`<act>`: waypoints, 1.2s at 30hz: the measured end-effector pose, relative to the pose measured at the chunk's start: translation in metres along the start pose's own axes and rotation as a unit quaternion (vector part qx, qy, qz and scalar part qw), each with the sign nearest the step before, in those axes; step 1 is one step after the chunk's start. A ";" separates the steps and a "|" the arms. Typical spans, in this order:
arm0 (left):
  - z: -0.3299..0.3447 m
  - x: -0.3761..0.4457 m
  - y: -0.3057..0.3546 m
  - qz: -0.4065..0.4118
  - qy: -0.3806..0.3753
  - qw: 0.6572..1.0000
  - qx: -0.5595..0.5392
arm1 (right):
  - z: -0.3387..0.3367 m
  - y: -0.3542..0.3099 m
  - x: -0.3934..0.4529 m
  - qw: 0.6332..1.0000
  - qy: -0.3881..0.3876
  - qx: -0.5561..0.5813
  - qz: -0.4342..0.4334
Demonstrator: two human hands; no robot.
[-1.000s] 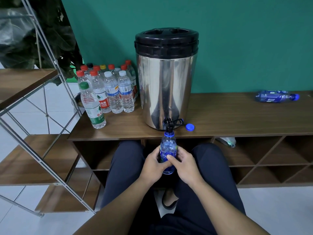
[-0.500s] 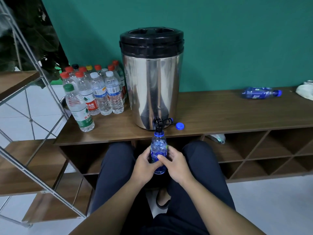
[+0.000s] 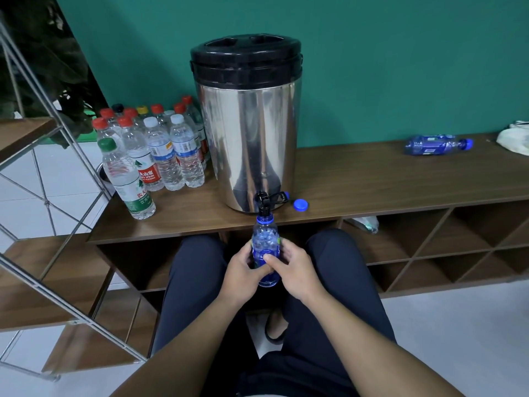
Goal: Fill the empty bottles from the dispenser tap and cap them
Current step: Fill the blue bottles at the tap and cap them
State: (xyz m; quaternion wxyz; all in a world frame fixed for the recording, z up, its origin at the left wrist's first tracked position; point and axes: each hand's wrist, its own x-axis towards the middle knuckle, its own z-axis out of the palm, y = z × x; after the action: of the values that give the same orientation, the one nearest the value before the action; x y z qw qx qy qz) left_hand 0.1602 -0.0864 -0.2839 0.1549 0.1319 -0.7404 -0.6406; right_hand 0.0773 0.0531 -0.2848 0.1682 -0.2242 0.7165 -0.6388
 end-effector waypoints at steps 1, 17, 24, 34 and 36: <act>0.000 0.000 0.000 -0.001 0.001 1.000 0.000 | 0.000 0.000 0.000 1.000 -0.001 0.000 0.002; 0.000 -0.001 0.000 -0.010 0.003 1.000 0.002 | 0.000 0.001 0.000 1.000 -0.005 -0.007 -0.005; 0.000 -0.001 0.000 -0.009 0.002 1.000 -0.001 | 0.000 0.002 0.001 1.000 -0.004 -0.004 -0.004; 0.000 -0.002 0.001 -0.007 0.002 1.000 -0.007 | 0.000 0.002 0.001 1.000 -0.008 0.001 0.001; 0.000 -0.002 0.002 -0.005 0.001 1.000 -0.007 | 0.000 0.001 0.000 1.000 -0.009 0.002 0.003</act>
State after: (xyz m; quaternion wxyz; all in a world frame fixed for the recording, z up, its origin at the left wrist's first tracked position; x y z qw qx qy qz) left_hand 0.1619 -0.0857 -0.2823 0.1537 0.1349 -0.7352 -0.6463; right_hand 0.0767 0.0531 -0.2858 0.1774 -0.2271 0.7141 -0.6380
